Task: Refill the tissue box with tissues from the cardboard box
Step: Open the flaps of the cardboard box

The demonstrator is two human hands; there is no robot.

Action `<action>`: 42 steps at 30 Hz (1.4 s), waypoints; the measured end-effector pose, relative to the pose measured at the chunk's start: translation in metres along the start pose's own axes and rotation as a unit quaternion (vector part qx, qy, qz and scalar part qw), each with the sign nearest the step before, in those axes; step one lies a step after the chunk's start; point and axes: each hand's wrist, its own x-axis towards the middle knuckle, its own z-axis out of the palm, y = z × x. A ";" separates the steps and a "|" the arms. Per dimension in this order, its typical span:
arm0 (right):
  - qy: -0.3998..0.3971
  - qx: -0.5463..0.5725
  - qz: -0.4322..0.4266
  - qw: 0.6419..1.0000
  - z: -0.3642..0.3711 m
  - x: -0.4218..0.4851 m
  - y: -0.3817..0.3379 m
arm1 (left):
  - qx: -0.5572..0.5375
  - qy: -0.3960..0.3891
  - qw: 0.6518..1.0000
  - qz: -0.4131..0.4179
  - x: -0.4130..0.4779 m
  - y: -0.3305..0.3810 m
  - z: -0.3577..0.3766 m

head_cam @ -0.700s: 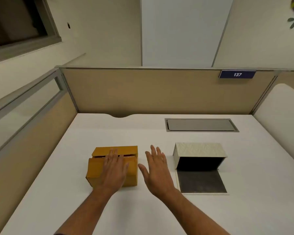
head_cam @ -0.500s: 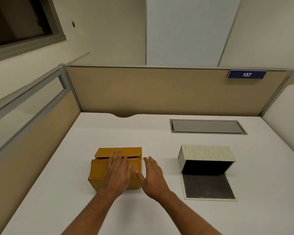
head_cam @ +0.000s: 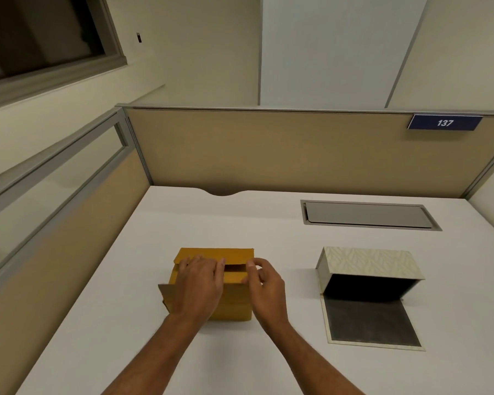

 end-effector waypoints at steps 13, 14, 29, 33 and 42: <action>-0.149 -0.340 -0.171 0.913 0.012 -0.052 0.044 | -0.011 -0.160 0.987 0.028 -0.064 -0.024 0.020; -0.149 -0.361 -0.176 0.904 0.014 -0.053 0.049 | 0.006 -0.155 0.988 0.026 -0.066 -0.027 0.023; -0.127 -0.420 -0.177 0.881 0.045 -0.027 0.061 | -0.021 -0.104 0.994 0.027 -0.047 -0.064 0.049; -0.125 -0.421 -0.201 0.875 0.054 0.000 0.051 | -0.033 -0.100 0.994 0.029 -0.023 -0.072 0.051; -0.084 -0.419 -0.185 0.885 0.066 0.043 0.037 | -0.025 -0.062 0.997 0.025 0.015 -0.080 0.054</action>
